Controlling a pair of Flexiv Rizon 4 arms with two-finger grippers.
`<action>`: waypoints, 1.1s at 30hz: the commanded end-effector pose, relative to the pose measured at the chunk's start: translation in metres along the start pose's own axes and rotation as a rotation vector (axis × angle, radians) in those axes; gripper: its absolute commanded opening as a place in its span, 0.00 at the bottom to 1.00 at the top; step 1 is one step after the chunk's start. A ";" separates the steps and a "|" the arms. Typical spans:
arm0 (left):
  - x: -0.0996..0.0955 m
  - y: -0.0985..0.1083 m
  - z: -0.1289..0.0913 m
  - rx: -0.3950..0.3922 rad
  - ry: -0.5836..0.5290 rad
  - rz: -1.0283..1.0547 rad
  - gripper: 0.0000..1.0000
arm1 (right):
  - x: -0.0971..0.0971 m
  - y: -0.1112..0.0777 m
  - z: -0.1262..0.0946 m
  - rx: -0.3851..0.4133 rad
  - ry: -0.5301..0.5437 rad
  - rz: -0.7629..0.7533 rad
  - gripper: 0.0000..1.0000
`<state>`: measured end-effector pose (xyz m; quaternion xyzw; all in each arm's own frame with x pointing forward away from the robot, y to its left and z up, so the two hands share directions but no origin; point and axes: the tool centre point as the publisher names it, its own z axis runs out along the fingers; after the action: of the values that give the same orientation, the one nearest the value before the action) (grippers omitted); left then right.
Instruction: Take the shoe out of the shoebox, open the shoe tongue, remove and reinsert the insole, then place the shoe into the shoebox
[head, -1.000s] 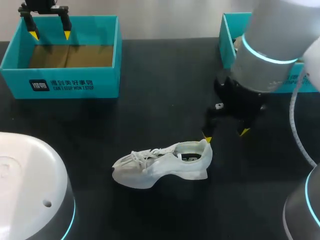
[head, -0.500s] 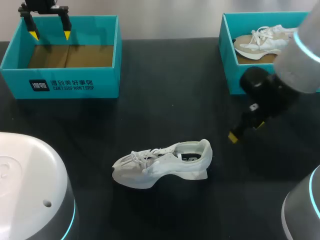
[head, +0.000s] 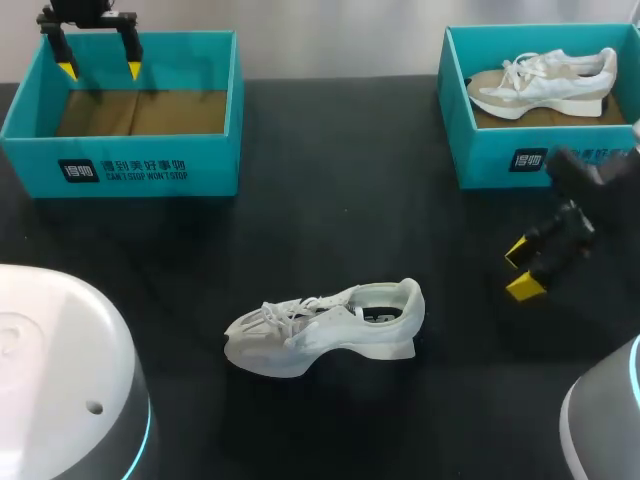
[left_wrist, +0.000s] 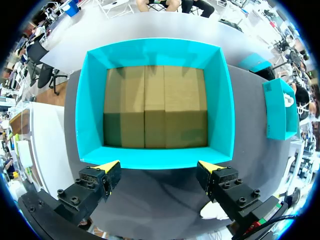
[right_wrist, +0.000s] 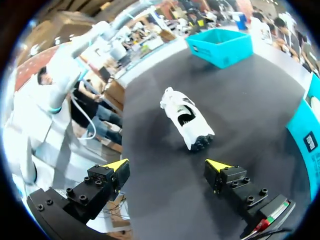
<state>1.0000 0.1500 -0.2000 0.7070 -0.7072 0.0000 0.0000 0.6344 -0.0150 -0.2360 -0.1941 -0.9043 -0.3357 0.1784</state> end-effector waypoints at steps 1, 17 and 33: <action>0.000 0.000 0.000 0.000 0.000 0.000 1.00 | -0.017 -0.019 0.004 -0.309 0.076 -0.070 1.00; 0.000 0.000 0.000 0.000 0.000 0.000 1.00 | -0.036 -0.028 0.011 -0.339 -0.020 -0.112 1.00; 0.000 0.000 0.000 0.000 0.000 0.000 1.00 | -0.055 -0.061 0.037 -0.500 -0.102 -0.282 1.00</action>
<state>1.0000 0.1499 -0.2001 0.7070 -0.7072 0.0000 0.0000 0.6560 -0.0428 -0.3060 -0.1263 -0.8365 -0.5311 0.0478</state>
